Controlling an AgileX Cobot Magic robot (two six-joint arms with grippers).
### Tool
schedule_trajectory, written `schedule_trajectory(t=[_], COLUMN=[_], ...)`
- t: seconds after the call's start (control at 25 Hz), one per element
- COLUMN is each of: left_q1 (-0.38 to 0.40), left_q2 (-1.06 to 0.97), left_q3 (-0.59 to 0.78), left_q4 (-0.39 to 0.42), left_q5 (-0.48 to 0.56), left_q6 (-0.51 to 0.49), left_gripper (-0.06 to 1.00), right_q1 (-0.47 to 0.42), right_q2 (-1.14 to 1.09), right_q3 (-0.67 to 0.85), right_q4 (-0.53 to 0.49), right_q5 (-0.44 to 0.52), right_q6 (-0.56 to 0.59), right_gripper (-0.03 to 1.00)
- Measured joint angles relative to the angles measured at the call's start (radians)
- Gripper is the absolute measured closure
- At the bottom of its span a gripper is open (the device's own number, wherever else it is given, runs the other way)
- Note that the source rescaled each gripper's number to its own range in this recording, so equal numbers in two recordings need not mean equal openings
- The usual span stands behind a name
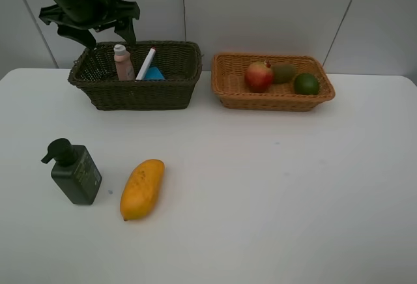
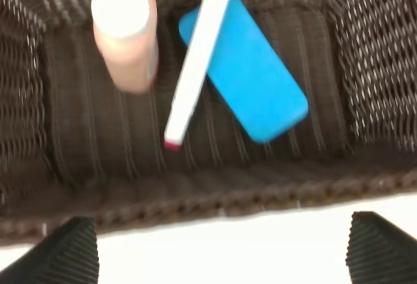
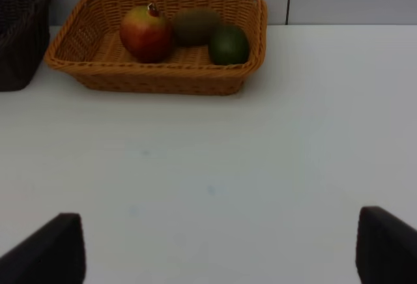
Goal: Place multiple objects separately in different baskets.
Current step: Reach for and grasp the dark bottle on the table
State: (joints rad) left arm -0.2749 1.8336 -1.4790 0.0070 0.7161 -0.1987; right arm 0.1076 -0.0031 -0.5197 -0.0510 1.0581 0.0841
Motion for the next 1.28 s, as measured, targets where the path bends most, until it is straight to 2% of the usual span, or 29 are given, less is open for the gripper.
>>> schedule_trajectory(t=[0.36,0.56,0.84,1.28], left_q1=[-0.077,-0.112,-0.132,-0.132], left_q2=[-0.201,-0.222,-0.224,-0.226], left_q3=[0.302,0.411,0.480,0.511], left_q4=[0.005,0.006,0.015,0.096], left_q5=[-0.019,-0.022,-0.022,0.024], left_q6=[-0.163,-0.227,-0.266,-0.347], left_gripper=[-0.05,-0.05,-0.05,-0.05], right_q1=[0.000,0.000,0.000,0.000], right_q2=[0.000,0.000,0.000,0.000], right_q3=[0.000,0.000,0.000,0.000], right_q4=[0.000,0.000,0.000,0.000], right_q5=[0.000,0.000,0.000,0.000], right_q6=[0.000,0.000,0.000,0.000], right_gripper=[-0.03,-0.03,-0.03,-0.03])
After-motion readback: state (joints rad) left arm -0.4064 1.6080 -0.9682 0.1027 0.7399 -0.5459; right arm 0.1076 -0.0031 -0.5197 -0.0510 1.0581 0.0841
